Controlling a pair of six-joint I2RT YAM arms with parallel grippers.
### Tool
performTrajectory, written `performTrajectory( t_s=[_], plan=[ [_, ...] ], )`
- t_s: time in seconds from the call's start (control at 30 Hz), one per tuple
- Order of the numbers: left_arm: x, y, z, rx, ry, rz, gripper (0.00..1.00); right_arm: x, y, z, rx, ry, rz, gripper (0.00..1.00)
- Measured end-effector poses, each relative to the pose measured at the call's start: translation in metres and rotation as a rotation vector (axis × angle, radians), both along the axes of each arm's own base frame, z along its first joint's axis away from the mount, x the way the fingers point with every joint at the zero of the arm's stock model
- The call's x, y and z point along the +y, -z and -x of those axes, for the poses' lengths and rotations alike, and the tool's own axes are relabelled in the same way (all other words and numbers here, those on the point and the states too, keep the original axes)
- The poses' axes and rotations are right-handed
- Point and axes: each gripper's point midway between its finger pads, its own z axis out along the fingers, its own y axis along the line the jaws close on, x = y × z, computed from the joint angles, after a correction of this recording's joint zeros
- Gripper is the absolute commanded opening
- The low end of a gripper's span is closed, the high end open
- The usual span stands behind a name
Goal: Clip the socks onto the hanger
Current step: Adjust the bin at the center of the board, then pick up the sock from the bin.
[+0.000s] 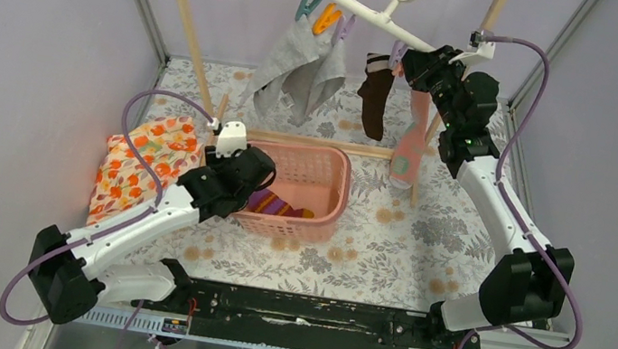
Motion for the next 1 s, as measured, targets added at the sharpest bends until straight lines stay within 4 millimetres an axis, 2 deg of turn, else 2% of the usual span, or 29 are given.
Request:
performTrajectory(
  t_s=[0.13,0.3,0.47,0.67,0.8,0.87,1.0],
  plan=[
    [0.019,0.002,0.014,-0.006,-0.061,-0.014,0.75,0.001,0.0,-0.002,-0.003,-0.006,-0.004,0.0],
    [0.031,-0.016,0.02,-0.071,-0.094,0.02,0.98,0.002,0.001,-0.003,-0.006,-0.008,-0.01,0.0],
    [0.026,-0.03,0.014,-0.102,-0.069,0.022,0.99,0.002,0.001,-0.003,-0.004,-0.007,-0.012,0.0],
    [-0.007,-0.062,-0.004,-0.164,0.06,0.1,0.99,0.001,0.002,-0.003,-0.002,-0.005,-0.011,0.0],
    [-0.046,-0.078,-0.031,-0.143,0.129,0.109,0.99,0.0,0.004,-0.004,0.001,-0.003,-0.01,0.0],
    [-0.069,-0.065,-0.039,-0.109,0.171,0.093,0.99,-0.001,0.004,-0.004,0.001,-0.001,-0.01,0.0],
    [-0.089,-0.03,-0.04,-0.036,0.229,0.061,0.99,-0.003,0.005,-0.004,-0.002,0.003,-0.008,0.0]
  ],
)
